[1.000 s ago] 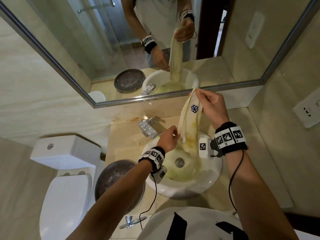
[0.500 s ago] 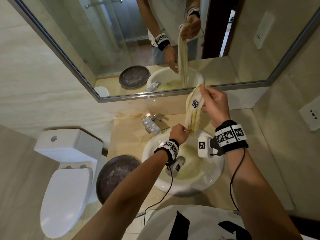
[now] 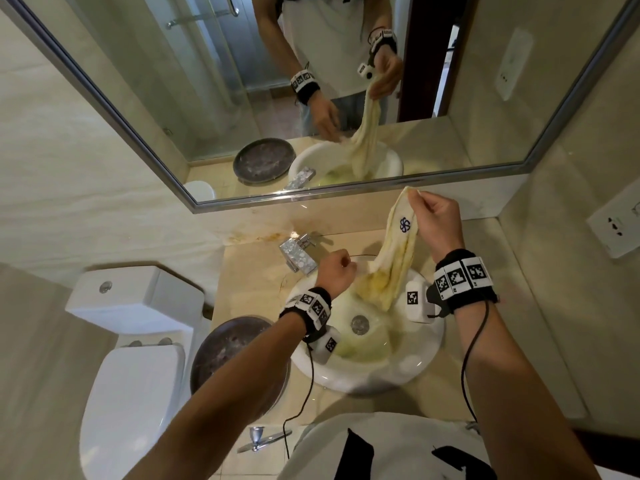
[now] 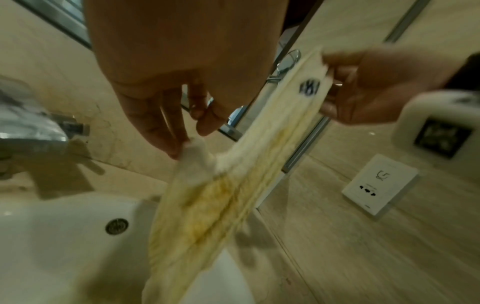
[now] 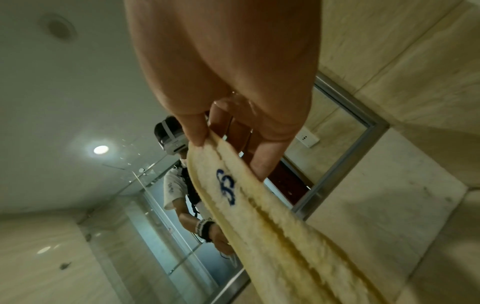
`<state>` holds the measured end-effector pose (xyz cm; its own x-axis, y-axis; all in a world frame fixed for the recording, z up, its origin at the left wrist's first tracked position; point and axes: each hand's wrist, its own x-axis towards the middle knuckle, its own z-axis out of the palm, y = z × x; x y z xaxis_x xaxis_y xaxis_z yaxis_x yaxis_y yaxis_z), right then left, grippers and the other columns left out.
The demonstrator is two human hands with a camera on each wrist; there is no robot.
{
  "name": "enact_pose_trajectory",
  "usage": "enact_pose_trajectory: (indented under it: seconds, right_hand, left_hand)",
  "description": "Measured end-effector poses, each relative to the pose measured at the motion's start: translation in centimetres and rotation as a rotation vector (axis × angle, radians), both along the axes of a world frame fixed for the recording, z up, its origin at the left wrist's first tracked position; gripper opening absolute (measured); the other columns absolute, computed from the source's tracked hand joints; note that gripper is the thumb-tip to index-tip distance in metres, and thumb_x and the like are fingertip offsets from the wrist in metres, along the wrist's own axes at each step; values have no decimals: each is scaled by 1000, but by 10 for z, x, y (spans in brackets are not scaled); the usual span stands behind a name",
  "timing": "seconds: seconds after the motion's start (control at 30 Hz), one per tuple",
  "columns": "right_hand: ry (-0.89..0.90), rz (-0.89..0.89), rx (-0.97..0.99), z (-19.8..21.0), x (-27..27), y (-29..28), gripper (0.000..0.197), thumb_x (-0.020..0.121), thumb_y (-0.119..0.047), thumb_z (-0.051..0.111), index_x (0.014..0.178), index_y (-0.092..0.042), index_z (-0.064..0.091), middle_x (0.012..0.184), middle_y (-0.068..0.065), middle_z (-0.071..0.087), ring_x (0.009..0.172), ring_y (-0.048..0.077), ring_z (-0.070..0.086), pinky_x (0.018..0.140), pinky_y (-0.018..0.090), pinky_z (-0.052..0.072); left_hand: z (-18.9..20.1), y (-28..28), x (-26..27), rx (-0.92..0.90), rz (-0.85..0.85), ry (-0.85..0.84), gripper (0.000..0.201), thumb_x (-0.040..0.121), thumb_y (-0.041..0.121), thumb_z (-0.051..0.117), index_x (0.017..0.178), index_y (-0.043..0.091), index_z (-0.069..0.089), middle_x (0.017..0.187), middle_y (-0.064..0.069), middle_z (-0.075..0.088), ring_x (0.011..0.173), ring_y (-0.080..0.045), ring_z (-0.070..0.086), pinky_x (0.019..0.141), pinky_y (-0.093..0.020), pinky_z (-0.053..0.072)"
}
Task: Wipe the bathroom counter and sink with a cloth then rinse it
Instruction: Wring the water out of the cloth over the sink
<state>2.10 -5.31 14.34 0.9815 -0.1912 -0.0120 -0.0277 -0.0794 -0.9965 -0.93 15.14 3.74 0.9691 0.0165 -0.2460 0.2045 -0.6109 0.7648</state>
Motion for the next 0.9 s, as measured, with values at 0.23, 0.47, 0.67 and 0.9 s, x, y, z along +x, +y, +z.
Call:
enact_pose_trajectory:
  seconds: [0.23, 0.47, 0.67, 0.9]
  right_hand:
    - [92, 3, 15, -11, -1, 4, 50, 94, -44, 63, 75, 1, 57, 69, 9, 49, 66, 17, 47, 64, 31, 40]
    - [6, 77, 25, 9, -1, -3, 40, 92, -45, 66, 82, -7, 71, 74, 9, 62, 71, 19, 57, 66, 35, 48]
    - [-7, 96, -3, 7, -2, -13, 51, 89, -53, 66, 87, -2, 68, 74, 8, 59, 72, 18, 55, 68, 37, 47]
    - [-10, 42, 15, 6, -6, -17, 52, 89, -53, 65, 83, -1, 68, 72, 11, 57, 69, 19, 53, 67, 36, 46]
  left_hand:
    - [8, -1, 0, -204, -1, 146, 18, 86, 9, 69, 87, 14, 52, 89, -7, 68, 78, -18, 66, 64, -30, 53]
    - [7, -47, 1, -118, -114, -107, 38, 88, 41, 70, 117, 17, 64, 111, 3, 67, 97, -15, 64, 85, -34, 54]
    - [10, -40, 4, 33, -305, -185, 31, 89, 38, 69, 76, 14, 55, 77, -4, 66, 75, -24, 62, 69, -37, 49]
    - [1, -6, -15, 175, -491, 39, 31, 93, 24, 64, 70, 26, 44, 71, 3, 51, 69, -21, 48, 66, -32, 40]
